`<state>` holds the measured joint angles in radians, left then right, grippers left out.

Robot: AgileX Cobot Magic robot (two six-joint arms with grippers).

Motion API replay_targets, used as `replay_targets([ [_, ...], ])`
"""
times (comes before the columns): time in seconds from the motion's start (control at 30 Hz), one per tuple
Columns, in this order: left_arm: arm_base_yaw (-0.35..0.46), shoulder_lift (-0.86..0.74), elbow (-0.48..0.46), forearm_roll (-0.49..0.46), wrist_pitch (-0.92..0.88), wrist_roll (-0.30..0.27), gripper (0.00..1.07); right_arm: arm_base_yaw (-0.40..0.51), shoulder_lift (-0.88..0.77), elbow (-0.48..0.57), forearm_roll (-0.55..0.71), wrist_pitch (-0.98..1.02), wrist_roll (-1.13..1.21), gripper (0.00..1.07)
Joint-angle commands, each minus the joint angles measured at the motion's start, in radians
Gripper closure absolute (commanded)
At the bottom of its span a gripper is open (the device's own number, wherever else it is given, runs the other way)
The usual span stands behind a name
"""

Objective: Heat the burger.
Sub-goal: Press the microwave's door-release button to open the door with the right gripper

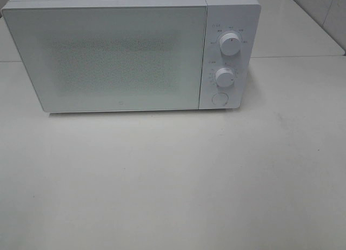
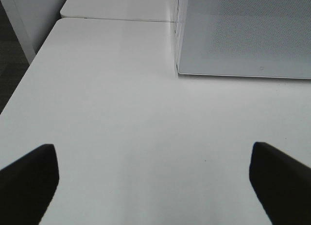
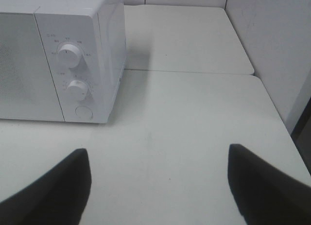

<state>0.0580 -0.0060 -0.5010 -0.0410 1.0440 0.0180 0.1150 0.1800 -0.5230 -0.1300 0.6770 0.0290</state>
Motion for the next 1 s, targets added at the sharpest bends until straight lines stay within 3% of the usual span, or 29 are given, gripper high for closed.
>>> replay_targets([
  [0.03,0.000,-0.018,0.003,-0.004,-0.007,0.004,0.07,-0.007,0.055,-0.004,-0.002,-0.092,0.007,0.32],
  [0.37,0.000,-0.018,0.003,-0.004,-0.007,0.004,0.07,-0.007,0.321,-0.004,-0.005,-0.333,0.007,0.32],
  [0.8,0.000,-0.018,0.003,-0.004,-0.007,0.004,0.07,-0.007,0.527,-0.002,-0.004,-0.496,0.021,0.32],
  [1.0,0.000,-0.018,0.003,-0.004,-0.007,0.004,0.07,-0.007,0.603,0.100,-0.004,-0.784,0.076,0.32],
])
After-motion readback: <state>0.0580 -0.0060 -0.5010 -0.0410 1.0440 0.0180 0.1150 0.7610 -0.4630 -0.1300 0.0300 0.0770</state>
